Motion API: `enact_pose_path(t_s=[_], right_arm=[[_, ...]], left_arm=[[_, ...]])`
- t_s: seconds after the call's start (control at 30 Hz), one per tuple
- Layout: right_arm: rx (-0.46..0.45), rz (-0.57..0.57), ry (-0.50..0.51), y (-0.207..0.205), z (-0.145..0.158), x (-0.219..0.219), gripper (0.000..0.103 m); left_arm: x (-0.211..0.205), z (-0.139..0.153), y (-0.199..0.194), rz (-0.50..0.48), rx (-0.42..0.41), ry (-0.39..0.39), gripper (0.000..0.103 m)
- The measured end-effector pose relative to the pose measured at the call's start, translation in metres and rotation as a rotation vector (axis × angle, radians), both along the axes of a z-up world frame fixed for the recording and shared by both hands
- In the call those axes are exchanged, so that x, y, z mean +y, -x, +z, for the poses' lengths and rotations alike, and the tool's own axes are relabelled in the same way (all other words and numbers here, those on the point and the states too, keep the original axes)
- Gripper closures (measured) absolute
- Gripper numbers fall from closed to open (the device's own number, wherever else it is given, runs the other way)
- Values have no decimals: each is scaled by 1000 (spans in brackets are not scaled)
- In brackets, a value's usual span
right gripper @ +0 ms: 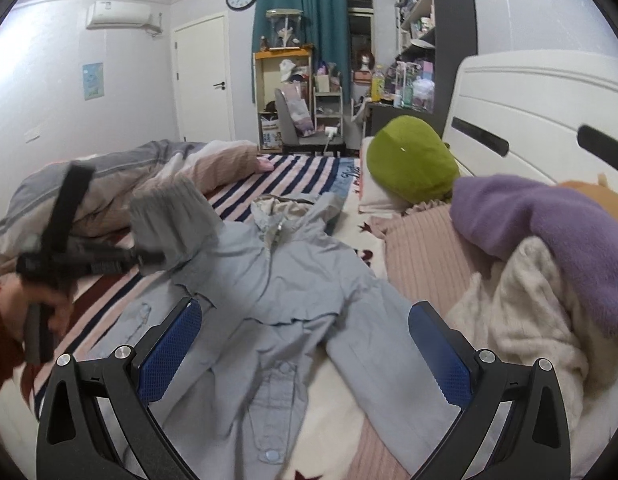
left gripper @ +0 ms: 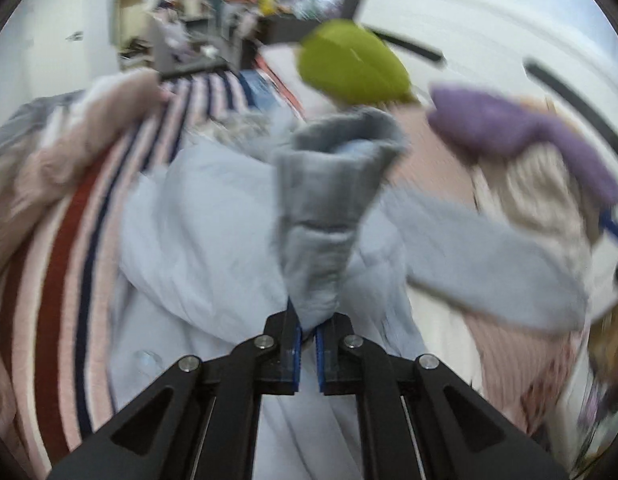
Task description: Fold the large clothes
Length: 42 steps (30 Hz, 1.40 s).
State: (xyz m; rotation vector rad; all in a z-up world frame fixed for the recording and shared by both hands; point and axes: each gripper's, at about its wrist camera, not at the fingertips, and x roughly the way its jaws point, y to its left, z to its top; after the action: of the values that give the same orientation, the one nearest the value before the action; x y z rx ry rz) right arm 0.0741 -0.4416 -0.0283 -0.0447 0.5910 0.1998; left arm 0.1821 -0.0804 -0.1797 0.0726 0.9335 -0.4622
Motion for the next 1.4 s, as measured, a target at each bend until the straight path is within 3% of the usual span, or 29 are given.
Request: enact_pose_path(t_s=[0.2, 0.47, 0.53, 0.57, 0.63, 0.83, 1.03, 1.4], right_arm=[[18, -29, 12, 6, -11, -15, 0], [34, -28, 28, 2, -21, -12, 0], [27, -37, 28, 2, -21, -11, 0], [27, -45, 26, 0, -21, -11, 0], [35, -56, 18, -3, -23, -11, 0], [46, -61, 17, -2, -22, -7, 0], [-11, -71, -10, 7, -7, -6, 0], [60, -164, 19, 6, 6, -12, 0]], left_arm=[[-23, -51, 17, -69, 107, -76, 100], [-8, -80, 24, -113, 181, -150, 98], [-3, -82, 28, -108, 183, -145, 90], [-1, -81, 27, -107, 189, -136, 78], [3, -75, 32, -98, 187, -101, 64], [7, -57, 47, -108, 182, -74, 63], [23, -18, 52, -42, 145, -26, 56], [30, 50, 44, 95, 35, -87, 29]])
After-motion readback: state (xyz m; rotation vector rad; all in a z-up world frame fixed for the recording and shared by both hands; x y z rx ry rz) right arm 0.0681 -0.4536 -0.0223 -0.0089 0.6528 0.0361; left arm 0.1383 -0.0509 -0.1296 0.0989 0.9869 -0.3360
